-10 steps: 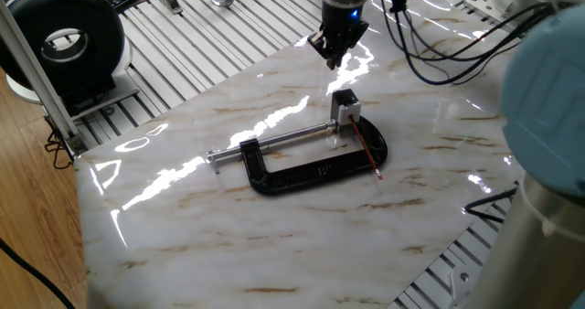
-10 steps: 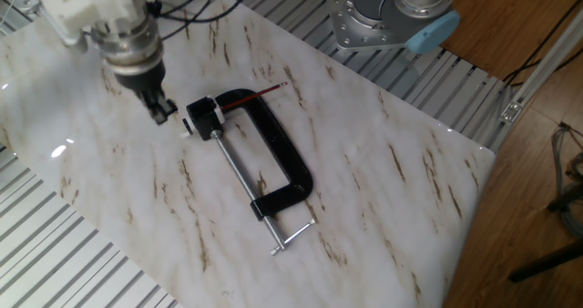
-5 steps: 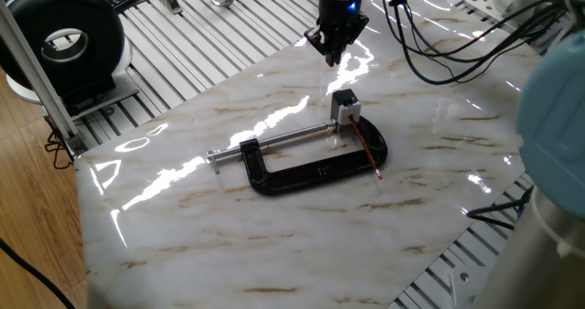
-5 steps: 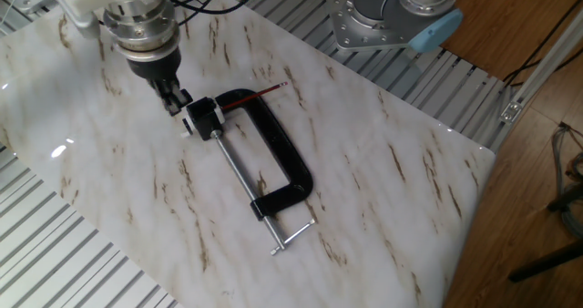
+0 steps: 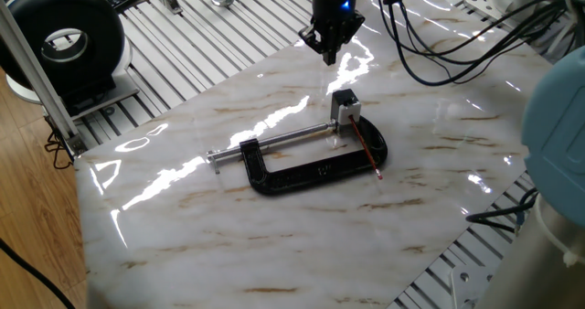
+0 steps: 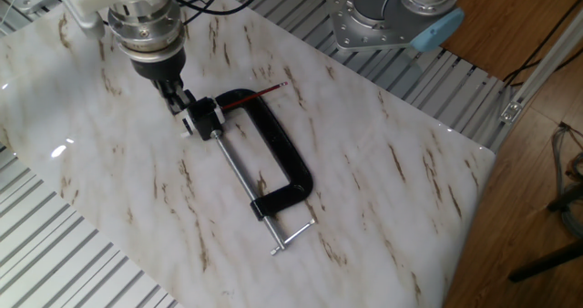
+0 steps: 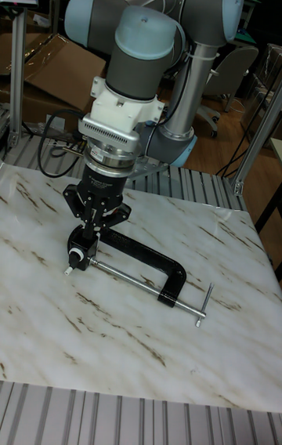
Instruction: Sharpen the pencil with a pencil sharpener
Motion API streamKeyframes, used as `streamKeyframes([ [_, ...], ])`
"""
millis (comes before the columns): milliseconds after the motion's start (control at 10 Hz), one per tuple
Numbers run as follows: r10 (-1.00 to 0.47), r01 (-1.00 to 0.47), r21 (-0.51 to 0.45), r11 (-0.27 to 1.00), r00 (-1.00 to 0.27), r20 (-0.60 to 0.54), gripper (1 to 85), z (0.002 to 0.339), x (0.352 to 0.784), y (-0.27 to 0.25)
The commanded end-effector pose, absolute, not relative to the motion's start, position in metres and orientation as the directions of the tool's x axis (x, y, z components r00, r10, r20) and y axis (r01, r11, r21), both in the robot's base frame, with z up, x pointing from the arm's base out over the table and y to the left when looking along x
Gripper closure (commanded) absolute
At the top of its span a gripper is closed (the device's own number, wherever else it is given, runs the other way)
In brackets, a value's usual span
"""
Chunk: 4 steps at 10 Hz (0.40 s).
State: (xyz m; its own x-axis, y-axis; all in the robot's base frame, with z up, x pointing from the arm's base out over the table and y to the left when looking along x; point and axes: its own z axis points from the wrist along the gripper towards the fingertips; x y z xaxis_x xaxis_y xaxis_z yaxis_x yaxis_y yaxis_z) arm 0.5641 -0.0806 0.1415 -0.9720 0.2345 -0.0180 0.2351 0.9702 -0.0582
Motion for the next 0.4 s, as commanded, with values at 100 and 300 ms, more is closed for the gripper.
streamKeyframes([
  [100,0.224,0.224,-0.064,0.972,-0.975,-0.019,73.3,0.142,0.5655,-0.0825],
  [300,0.221,0.221,-0.059,0.973,-0.975,-0.02,73.7,0.1419,0.5661,-0.0809],
])
